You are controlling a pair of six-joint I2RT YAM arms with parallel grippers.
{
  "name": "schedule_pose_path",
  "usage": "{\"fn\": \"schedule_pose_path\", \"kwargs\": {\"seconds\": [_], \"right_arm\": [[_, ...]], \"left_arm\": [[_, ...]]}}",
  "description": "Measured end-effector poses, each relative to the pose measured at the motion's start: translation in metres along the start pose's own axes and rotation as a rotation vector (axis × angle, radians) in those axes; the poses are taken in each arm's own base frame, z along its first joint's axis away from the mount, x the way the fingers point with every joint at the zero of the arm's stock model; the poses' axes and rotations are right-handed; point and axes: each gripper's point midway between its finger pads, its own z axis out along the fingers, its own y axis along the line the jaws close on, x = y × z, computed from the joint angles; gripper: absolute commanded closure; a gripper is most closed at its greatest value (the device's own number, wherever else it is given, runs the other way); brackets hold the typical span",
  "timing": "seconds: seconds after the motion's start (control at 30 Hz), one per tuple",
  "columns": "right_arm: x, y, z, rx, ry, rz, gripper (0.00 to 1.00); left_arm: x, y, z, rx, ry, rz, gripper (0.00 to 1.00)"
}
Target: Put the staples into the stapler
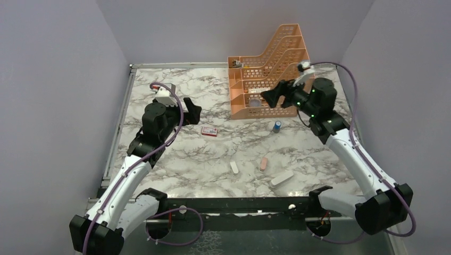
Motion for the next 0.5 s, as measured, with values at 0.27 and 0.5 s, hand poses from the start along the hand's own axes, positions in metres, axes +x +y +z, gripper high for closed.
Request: {"fn": "schedule_pose_path", "kwargs": {"seconds": [0.27, 0.5], "right_arm": [[0.08, 0.139, 0.047, -0.364, 0.204, -0.189, 0.28], [0.175, 0.185, 0.082, -0.42, 0.391, -0.325, 0.37]], "left_arm": [[0.006, 0.016, -0.001, -0.109, 0.032, -0.074, 0.01], [0.017, 0.061, 0.005, -0.295, 0.118, -0.166, 0.06]]}}
